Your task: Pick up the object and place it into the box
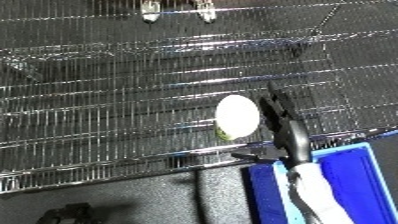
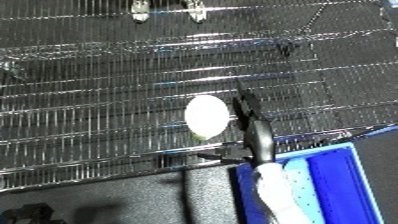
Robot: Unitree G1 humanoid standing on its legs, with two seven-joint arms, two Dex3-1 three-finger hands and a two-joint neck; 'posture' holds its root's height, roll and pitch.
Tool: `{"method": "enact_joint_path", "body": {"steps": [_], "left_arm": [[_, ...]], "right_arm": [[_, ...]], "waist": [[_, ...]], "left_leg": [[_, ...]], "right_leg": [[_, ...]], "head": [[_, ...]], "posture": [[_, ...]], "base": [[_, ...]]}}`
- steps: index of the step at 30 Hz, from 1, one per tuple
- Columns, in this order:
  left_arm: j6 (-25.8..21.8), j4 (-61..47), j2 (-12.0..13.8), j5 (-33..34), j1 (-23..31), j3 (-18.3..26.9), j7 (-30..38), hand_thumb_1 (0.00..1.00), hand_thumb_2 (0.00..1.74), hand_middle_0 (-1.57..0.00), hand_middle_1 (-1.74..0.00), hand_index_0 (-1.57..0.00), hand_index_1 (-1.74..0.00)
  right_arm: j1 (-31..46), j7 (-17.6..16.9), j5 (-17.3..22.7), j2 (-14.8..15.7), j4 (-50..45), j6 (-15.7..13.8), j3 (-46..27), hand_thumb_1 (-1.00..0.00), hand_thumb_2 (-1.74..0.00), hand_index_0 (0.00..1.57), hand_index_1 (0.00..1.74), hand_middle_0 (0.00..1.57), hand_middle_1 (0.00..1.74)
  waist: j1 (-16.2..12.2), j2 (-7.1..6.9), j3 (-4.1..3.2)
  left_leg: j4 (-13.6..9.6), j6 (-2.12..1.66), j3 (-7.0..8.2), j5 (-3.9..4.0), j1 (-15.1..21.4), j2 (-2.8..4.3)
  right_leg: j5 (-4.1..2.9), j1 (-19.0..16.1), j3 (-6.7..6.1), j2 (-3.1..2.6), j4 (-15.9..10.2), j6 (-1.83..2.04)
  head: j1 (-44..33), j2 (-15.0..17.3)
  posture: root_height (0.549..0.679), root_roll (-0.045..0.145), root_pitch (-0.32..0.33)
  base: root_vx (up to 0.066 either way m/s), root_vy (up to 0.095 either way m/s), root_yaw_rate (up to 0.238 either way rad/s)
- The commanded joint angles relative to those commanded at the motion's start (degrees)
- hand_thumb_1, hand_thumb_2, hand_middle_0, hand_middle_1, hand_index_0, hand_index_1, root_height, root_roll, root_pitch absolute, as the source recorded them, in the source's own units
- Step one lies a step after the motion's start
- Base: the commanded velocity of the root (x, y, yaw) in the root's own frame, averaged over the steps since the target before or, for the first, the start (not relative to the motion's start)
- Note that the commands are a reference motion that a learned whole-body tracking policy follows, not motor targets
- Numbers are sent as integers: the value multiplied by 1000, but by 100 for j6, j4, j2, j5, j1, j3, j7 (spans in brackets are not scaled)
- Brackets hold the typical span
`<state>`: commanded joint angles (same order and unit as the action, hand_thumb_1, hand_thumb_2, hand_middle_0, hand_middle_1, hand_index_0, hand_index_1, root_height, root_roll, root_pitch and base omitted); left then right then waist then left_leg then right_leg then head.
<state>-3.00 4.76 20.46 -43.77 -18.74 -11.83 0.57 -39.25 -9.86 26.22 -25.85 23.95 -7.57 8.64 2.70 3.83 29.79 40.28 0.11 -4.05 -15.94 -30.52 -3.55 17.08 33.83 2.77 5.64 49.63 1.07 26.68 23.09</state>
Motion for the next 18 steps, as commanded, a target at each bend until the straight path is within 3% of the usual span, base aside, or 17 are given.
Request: {"method": "enact_joint_path", "body": {"steps": [18], "left_arm": [[-46, -356, 53, 10, -181, 3, 114, 1000, 1740, -1570, -1740, -1570, -1740]], "right_arm": [[-554, -4, 92, -168, 458, -32, 171, 0, 0, 0, 0, 0, 0]], "waist": [[107, 116, 0]], "left_leg": [[189, 47, 43, -38, -583, -58]], "right_leg": [[34, 598, 25, -20, 231, -25]], "head": [[245, -627]], "posture": [[620, 49, 157]], "base": [[-36, 5, 9]]}}
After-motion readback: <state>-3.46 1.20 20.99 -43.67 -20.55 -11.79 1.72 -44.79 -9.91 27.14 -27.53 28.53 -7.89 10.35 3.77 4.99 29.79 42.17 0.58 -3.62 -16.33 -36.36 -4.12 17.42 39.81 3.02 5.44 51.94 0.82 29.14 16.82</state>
